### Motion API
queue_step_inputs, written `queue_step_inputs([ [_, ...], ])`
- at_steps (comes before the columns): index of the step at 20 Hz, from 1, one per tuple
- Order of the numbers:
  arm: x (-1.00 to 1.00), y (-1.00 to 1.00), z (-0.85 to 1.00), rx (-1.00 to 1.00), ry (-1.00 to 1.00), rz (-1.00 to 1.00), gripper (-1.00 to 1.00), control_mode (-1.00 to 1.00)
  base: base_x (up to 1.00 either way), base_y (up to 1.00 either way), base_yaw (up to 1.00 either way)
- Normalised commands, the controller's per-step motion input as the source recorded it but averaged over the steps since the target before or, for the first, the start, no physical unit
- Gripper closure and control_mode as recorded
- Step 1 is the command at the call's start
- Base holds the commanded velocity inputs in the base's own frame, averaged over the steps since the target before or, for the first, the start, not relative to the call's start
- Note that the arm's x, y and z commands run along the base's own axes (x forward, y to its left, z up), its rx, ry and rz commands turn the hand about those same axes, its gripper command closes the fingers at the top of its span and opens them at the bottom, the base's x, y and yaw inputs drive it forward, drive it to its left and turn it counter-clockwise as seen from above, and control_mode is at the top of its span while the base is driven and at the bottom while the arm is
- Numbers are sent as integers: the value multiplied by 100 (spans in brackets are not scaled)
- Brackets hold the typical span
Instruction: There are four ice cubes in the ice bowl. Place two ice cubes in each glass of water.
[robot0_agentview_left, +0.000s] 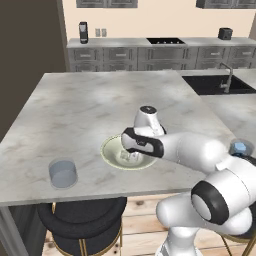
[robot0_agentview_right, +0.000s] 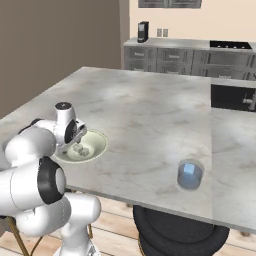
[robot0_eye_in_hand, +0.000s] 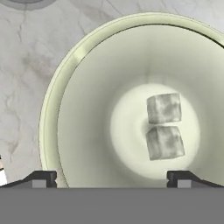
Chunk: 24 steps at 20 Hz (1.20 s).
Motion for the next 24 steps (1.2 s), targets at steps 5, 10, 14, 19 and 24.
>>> queue_step_inputs([
  [5, 39, 40, -20, 0, 3, -7, -100, -100, 0, 0, 0],
  [10, 43, -3, -21, 0, 0, -5, -100, -100, 0, 0, 0],
  [14, 29, -6, -22, 0, 0, -7, -100, -100, 0, 0, 0],
  [19, 22, -1, -35, 0, 1, -6, -100, -100, 0, 0, 0],
  [24, 38, 1, -22, 0, 2, -3, -100, -100, 0, 0, 0],
])
